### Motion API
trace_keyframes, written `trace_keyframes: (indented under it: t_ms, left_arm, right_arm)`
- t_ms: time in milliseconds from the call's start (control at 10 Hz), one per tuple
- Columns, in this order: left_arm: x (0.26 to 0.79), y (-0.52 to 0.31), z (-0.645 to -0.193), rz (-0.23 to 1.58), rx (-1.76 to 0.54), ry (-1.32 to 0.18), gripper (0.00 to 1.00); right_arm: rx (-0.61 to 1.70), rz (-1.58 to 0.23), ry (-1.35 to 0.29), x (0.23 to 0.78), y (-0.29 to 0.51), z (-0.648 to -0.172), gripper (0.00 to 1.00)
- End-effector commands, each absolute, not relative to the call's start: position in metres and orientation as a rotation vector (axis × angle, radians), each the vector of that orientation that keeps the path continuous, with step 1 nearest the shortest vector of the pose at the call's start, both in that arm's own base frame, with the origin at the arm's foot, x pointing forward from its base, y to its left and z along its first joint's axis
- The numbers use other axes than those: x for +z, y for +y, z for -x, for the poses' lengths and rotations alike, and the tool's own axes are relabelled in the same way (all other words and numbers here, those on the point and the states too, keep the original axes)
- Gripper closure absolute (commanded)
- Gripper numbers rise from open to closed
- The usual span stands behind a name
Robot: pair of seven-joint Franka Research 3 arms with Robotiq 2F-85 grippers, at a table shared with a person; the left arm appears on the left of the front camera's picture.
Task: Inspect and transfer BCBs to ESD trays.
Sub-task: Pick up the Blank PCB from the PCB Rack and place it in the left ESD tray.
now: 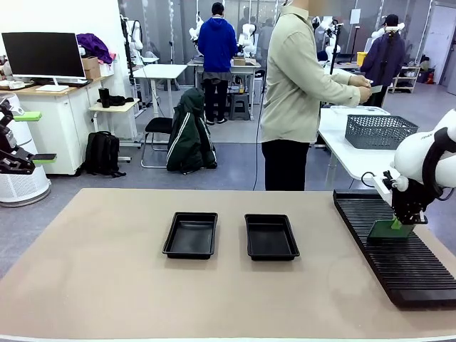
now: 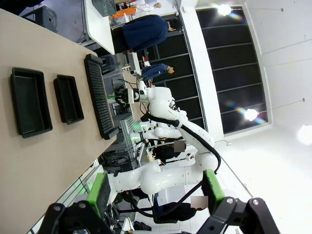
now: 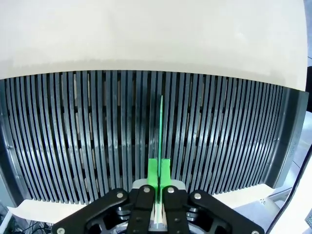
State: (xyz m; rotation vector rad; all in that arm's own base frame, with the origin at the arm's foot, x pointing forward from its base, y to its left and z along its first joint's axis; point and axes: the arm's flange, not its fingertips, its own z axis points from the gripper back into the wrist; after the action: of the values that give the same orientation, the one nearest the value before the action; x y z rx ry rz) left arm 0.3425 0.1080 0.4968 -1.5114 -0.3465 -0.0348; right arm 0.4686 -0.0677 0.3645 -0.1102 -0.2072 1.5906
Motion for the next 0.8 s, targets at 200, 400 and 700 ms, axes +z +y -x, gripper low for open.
trace_keyframes:
  t_ms: [200, 400, 700]
  left_arm:
    - [0.4977, 0.1084, -0.3419, 1.506, -0.033, -0.354, 0.0]
    - [0.4977, 0.1084, -0.3419, 1.506, -0.033, -0.354, 0.0]
    - [0.4977, 0.1084, -0.3419, 1.506, -0.033, -0.354, 0.0]
  right_arm:
    - [1.591, 0.11, -0.207, 0.3645, -0.0677, -0.4686, 1.0]
    - [1.591, 0.11, -0.207, 0.3645, -0.0677, -0.4686, 1.0]
    - [1.572, 0.11, -0.202, 0.3715, -0.0696, -0.4681, 0.98]
